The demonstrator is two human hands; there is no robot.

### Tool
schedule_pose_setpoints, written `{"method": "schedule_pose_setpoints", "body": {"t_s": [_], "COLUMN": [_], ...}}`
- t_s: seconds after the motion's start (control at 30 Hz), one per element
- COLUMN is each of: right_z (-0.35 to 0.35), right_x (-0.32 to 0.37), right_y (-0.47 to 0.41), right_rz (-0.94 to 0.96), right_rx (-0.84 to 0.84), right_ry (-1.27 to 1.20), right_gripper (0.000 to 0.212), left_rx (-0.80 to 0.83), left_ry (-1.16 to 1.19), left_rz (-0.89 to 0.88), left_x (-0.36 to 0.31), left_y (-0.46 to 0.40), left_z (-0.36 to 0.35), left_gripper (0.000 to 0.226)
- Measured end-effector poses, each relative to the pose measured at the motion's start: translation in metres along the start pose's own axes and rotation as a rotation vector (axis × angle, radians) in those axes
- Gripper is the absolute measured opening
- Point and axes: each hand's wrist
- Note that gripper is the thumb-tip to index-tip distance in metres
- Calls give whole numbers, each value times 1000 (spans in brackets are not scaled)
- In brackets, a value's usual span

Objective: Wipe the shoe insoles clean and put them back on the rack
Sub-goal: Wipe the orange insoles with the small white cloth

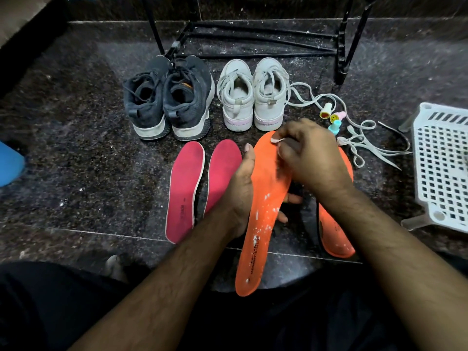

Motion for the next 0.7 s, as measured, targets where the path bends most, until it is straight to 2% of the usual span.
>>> {"method": "schedule_pose_setpoints", "body": {"t_s": [0.07,0.2,0.43,0.6,0.7], "right_z": [0,-8,1,-11,-7], "right_x": [1,19,-3,19,10], "right_y": [1,10,0,9,2], "right_rz": [-3,191,-71,179,130], "right_rx": [-6,153,-65,127,86], "right_ry": [7,-1,56,9,35], "right_gripper": [22,26,27,35,33], "left_rx": [14,12,15,13,-1], "left_ry": [3,84,1,69,29], "left_rz": [-4,-9,-2,-3,-1], "left_x": [0,-3,-1,-5,-4], "left_y": [1,2,-1,3,3], "left_z": [-1,0,-1,-1,-2], "left_gripper": [87,77,85,77,81]}}
Point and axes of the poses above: each hand's wrist, its own y-axis away from the middle knuckle, its own z-axis out of the back of the hand, x = y × z, and after that the axes turned 4 degrees about x, right-handed
